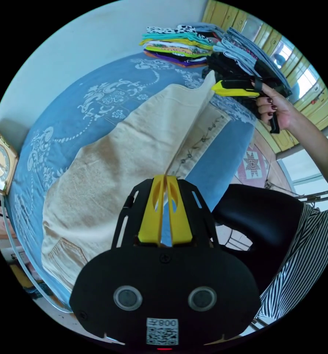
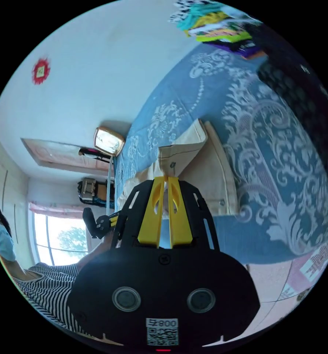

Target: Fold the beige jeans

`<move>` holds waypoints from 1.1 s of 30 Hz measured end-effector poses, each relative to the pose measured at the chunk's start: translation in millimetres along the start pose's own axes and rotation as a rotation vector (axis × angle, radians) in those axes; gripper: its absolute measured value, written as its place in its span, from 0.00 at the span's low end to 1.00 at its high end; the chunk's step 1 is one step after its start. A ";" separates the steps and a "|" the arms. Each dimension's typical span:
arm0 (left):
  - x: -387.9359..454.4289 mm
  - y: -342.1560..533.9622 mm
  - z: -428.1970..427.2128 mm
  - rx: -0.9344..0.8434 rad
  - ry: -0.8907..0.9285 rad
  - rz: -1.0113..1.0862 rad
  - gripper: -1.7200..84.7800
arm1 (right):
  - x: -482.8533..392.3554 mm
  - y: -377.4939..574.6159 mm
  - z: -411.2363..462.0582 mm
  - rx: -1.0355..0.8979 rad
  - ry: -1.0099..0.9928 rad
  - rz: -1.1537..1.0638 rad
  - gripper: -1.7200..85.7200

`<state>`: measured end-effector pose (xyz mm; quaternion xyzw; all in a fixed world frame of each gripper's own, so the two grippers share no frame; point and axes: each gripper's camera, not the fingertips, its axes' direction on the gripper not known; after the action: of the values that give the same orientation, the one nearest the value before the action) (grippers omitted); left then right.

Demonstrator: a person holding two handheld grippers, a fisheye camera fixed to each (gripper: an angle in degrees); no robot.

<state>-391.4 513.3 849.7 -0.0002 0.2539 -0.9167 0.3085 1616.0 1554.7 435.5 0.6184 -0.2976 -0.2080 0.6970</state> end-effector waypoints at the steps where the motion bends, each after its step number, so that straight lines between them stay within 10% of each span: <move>1: 7.7 -6.7 6.9 -0.024 -0.008 0.012 0.03 | 25.5 18.8 -4.6 0.007 -0.024 0.045 0.04; 33: 6.4 -76.5 54.0 -0.187 -0.070 0.076 0.04 | 212.4 182.0 -25.1 -0.025 -0.107 0.177 0.03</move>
<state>-431.3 536.7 931.3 -0.0513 0.3274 -0.8761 0.3503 1775.0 1460.6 646.8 0.5689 -0.3852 -0.1824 0.7034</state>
